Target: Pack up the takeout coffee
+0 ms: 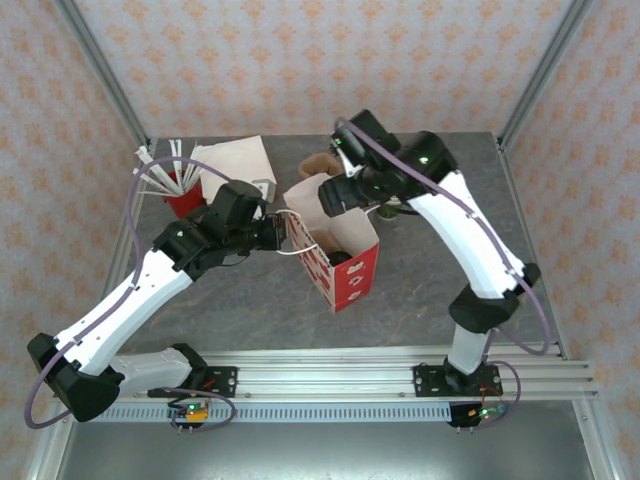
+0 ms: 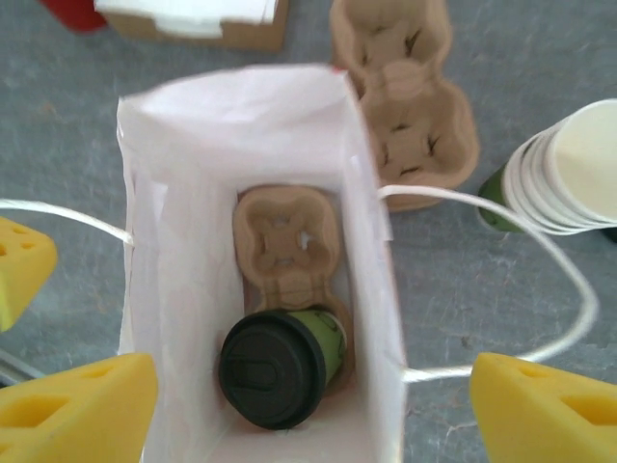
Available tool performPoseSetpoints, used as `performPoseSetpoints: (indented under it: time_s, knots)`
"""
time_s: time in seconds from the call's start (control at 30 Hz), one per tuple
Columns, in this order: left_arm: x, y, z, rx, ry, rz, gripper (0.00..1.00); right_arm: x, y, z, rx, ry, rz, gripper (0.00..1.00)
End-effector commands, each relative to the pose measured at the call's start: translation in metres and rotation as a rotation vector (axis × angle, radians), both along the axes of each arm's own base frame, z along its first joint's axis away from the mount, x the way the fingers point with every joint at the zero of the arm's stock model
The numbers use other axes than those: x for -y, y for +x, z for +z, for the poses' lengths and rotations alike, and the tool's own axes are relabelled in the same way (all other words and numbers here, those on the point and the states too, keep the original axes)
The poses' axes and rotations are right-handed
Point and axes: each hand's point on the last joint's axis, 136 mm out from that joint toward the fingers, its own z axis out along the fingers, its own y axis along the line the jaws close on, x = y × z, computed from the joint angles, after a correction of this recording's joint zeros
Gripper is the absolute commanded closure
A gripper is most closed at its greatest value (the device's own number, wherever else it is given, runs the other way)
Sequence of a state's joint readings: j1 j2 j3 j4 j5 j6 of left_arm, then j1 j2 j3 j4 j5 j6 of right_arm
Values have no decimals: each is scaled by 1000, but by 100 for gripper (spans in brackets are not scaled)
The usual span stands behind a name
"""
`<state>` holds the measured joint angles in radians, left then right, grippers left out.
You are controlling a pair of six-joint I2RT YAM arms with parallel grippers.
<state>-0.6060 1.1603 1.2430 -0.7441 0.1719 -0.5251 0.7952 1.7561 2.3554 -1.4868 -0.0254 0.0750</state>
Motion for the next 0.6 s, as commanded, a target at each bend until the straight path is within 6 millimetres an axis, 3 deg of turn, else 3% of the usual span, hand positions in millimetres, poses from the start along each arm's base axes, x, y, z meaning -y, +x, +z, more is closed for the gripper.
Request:
performPoseSetpoints:
  time_s: [0.0, 0.37, 0.57]
  knots:
    - [-17, 3, 17, 42, 10, 60, 93, 34, 13, 22, 115, 37, -131, 15]
    - [-42, 14, 29, 71, 47, 140, 93, 133, 48, -4, 149, 82, -444, 15]
    - [-51, 18, 24, 61, 62, 172, 93, 157, 59, -24, 142, 70, -515, 15]
